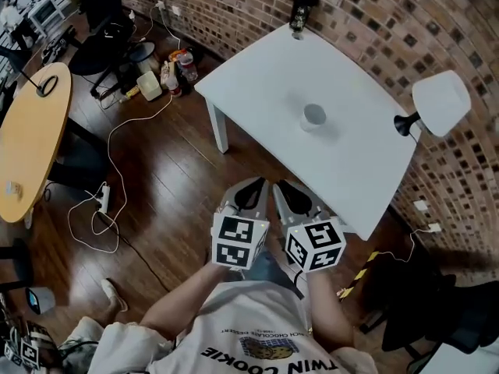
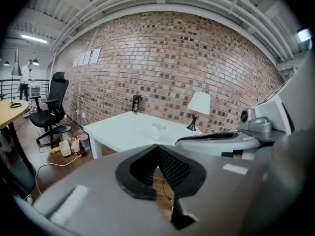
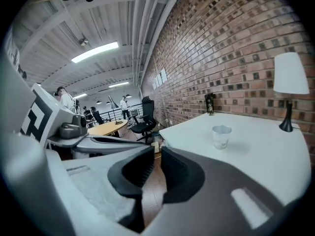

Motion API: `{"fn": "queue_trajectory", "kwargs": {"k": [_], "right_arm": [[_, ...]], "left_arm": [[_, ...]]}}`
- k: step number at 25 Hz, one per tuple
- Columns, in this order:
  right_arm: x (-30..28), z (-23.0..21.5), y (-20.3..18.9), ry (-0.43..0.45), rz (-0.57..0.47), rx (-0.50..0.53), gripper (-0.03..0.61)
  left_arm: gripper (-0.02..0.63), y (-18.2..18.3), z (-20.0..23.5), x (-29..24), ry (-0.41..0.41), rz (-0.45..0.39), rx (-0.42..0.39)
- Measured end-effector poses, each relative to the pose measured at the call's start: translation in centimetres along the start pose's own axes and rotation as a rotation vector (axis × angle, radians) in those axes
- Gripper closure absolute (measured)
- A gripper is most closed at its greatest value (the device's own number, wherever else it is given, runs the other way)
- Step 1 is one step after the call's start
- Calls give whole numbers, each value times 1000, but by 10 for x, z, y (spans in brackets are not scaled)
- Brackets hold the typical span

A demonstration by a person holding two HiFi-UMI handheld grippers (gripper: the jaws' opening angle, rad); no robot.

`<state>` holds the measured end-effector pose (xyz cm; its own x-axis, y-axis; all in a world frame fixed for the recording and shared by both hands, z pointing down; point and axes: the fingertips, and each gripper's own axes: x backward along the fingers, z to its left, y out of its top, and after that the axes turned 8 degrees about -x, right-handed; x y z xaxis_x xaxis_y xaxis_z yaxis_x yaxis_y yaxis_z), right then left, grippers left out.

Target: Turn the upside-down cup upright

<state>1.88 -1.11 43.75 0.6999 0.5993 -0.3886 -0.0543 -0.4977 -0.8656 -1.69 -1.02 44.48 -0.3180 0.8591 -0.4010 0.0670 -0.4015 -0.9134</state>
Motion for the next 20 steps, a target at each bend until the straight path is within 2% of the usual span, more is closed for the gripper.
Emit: {"fn": "queue_trajectory", "kwargs": {"k": [5,9,20], "right_arm": [[26,29,-24,-15,24,-1,553],[41,41,-36,-24,22,-14,574],[103,44,-54,-5,-16,-4,575]], "left_arm": [[611,-13,-15,42,-2,-7,22],[611,-19,-30,63,-5,-11,6],[611,-30,-87,96,31,-16,-9]]}}
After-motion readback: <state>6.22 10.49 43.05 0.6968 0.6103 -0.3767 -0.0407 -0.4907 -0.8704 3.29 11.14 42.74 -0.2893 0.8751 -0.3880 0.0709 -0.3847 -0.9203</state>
